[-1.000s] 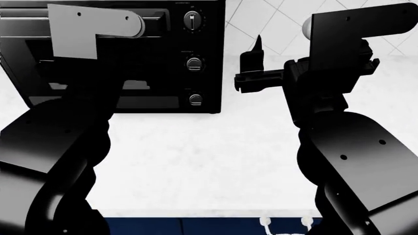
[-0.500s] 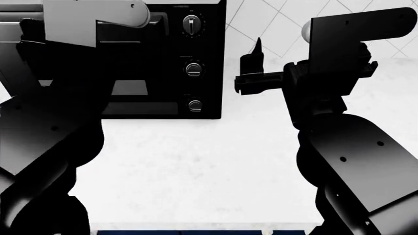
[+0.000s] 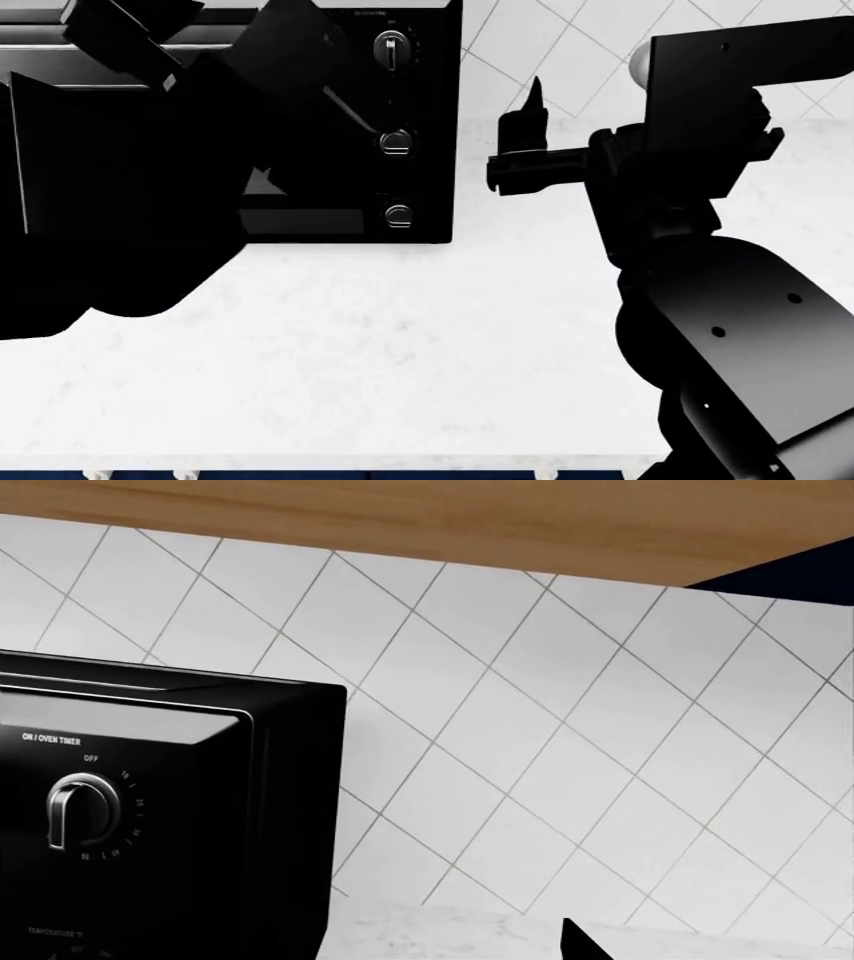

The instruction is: Open the toaster oven door.

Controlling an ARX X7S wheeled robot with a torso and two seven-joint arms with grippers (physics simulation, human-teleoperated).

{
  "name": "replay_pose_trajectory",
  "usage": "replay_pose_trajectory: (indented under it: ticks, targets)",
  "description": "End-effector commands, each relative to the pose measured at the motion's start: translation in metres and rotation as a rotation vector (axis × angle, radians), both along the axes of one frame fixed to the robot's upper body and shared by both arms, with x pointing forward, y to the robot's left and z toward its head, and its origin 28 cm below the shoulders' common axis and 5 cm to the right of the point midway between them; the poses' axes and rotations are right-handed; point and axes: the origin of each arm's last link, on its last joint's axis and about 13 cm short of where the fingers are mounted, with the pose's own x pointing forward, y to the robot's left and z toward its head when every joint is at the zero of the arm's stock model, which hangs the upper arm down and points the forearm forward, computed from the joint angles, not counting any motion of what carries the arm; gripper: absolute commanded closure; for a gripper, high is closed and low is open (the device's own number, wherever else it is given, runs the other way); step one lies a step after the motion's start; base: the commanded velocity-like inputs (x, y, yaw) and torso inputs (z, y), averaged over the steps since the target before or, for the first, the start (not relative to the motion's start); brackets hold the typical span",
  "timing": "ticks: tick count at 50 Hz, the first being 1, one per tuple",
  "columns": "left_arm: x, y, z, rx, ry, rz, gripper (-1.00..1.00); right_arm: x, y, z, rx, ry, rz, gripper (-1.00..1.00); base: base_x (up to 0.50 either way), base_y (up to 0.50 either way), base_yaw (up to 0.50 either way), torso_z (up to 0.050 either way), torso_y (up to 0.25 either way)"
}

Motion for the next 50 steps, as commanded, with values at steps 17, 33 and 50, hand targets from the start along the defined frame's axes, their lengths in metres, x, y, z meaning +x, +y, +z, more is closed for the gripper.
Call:
replay_pose_trajectory:
  ticks: [17, 33, 50]
  targets:
    - [0.027, 0.016, 0.003, 0.195, 0.046, 0.063, -1.00, 0.004, 0.006, -0.002, -0.029, 0.009, -0.006, -1.00, 0.00, 0.00, 0.00, 0.000, 0.000]
    - [0.054, 0.010, 0.001, 0.310, 0.044, 0.034, -1.00, 0.003, 0.003, -0.004, -0.034, 0.015, -0.014, -1.00, 0.00, 0.00, 0.00, 0.000, 0.000]
    - [0.047, 0.021, -0.008, 0.344, 0.010, 0.070, 1.00, 0.003, 0.005, -0.002, -0.038, 0.011, -0.009, -1.00, 0.00, 0.00, 0.00, 0.000, 0.000]
